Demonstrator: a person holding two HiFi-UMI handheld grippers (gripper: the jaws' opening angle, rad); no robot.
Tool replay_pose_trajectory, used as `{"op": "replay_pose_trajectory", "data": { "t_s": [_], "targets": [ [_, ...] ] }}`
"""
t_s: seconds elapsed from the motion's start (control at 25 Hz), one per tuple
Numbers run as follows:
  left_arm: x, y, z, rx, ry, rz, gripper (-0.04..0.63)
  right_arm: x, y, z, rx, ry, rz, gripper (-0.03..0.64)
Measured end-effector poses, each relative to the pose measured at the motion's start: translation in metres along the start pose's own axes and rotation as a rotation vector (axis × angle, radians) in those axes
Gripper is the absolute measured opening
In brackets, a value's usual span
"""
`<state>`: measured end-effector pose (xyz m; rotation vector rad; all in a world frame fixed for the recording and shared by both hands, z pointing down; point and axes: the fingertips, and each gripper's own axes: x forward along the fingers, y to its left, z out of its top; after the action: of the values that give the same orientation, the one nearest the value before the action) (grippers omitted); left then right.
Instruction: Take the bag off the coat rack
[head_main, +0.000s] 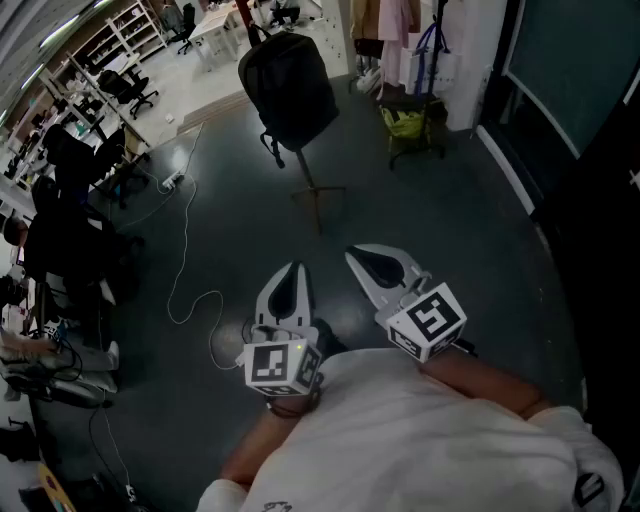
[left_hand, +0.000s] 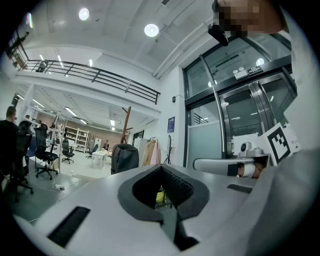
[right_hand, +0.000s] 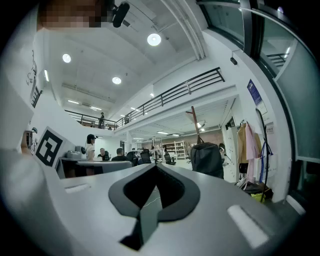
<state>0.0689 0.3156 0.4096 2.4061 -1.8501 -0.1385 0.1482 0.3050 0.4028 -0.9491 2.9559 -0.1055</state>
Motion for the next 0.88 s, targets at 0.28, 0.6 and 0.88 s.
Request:
{"op": "replay_pose_trajectory", "data": {
  "t_s": [0.28,0.6,0.88],
  "targets": [
    [0.021,0.015,-0.005,-0.006,0.003,0.005,0.002,0.02,-0.015,-0.007,0.02,-0.011,0.01,0.003],
    [0.057,0.04,-0.007,-0.017,0.016,-0.019,0.002,0.062,-0.036,-0.015,0.042,0.031,0.007,0.003],
    [0.097,0.091,-0.011,-0.032,0.011,-0.041,0.002,0.122,-0.058,-0.023,0.048,0.043,-0.01,0.005]
  ]
}}
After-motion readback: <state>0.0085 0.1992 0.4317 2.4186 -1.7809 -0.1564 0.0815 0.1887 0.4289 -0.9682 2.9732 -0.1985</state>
